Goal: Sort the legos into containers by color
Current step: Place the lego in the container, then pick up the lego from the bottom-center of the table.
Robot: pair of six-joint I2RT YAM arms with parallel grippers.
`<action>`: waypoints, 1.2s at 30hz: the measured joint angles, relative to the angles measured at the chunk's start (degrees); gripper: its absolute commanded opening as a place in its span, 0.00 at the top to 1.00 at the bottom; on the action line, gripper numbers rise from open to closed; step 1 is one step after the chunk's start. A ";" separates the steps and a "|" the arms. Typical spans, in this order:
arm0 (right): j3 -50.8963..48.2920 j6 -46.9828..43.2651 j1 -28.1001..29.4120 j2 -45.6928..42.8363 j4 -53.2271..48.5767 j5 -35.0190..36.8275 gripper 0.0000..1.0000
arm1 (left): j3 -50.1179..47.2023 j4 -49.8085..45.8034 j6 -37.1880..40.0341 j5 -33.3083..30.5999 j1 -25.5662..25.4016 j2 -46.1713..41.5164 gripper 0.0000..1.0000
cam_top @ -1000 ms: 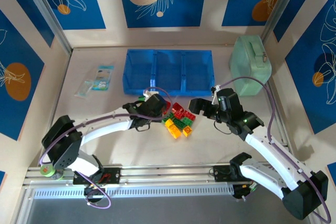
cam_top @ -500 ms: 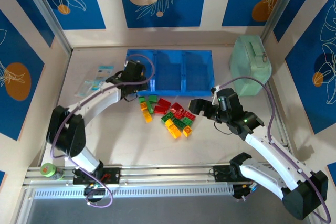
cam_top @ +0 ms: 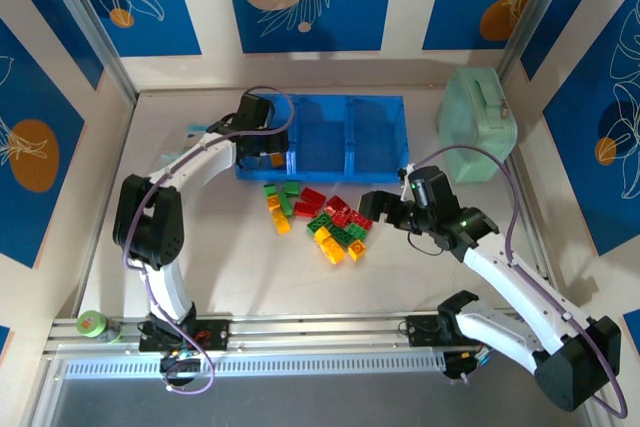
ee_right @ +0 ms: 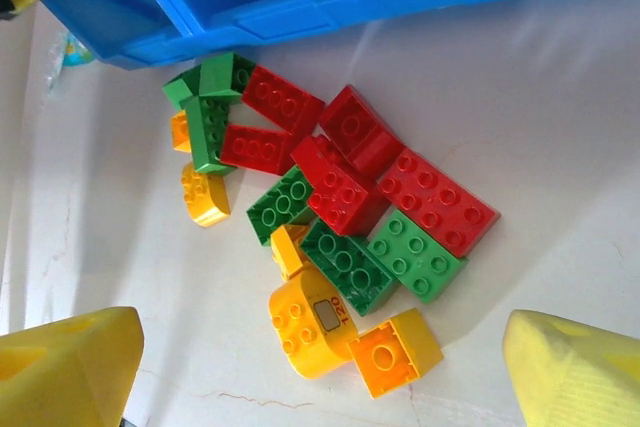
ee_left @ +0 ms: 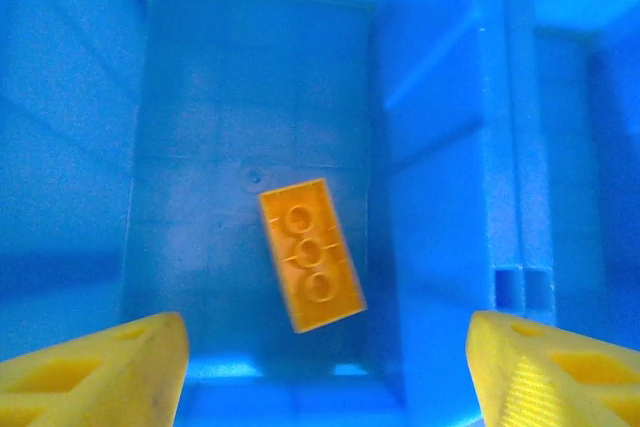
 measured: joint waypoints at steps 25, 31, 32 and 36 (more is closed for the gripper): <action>8.22 -2.64 8.59 19.78 -3.72 2.56 0.20 | -42.18 9.90 -6.86 -0.11 -7.19 -32.09 0.28; 12.81 -4.83 14.78 24.87 -5.97 3.82 0.28 | -47.93 10.95 -9.38 -0.02 -8.52 -34.12 0.28; 13.40 -5.25 15.76 25.64 -6.38 3.89 0.30 | -48.39 11.08 -9.64 -0.02 -8.59 -34.86 0.28; 15.58 -6.51 19.61 29.33 -8.83 5.40 0.32 | -48.87 11.78 -10.21 -0.02 -8.63 -37.00 0.28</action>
